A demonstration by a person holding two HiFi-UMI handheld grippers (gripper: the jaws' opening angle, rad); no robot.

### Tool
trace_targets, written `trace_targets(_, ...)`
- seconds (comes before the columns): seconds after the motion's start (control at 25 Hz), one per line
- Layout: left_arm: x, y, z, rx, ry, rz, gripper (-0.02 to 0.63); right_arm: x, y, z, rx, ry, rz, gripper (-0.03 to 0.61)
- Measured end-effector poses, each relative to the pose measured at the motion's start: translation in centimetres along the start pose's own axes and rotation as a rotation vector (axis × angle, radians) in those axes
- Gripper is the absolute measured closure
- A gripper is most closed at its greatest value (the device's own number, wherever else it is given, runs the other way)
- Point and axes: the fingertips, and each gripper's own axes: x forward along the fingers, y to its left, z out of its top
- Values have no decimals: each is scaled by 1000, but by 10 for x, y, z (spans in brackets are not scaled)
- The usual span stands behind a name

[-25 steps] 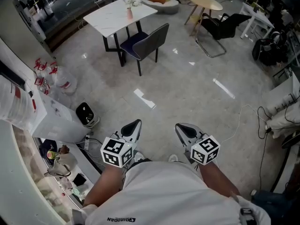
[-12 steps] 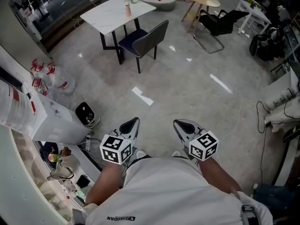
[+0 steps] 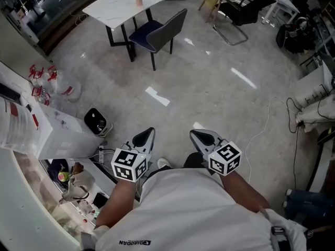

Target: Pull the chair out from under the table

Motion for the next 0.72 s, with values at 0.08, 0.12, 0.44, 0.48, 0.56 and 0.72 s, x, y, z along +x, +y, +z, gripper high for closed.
trace_targets(0.08, 3, 5, -3, -11, 10, -4, 606, 2, -2, -1, 3, 12, -7, 574)
trace_targets(0.12, 5, 8, -3, -14, 11, -5, 606, 2, -5, 0, 6, 12, -12, 574)
trace_targets(0.44, 42, 21, 22, 10, 9, -35, 606, 24, -46, 21, 34, -14, -41, 574)
trace_targets(0.48, 51, 22, 25, 16, 11, -39, 606, 29, -54, 26, 34, -18, -40, 574)
trace_targets(0.56, 69, 26, 32, 25, 22, -39, 606, 40, -74, 36, 36, -24, -34, 574)
trace_targets(0.72, 108, 45, 64, 35, 21, -13, 606, 65, -120, 71, 37, -46, -15, 574)
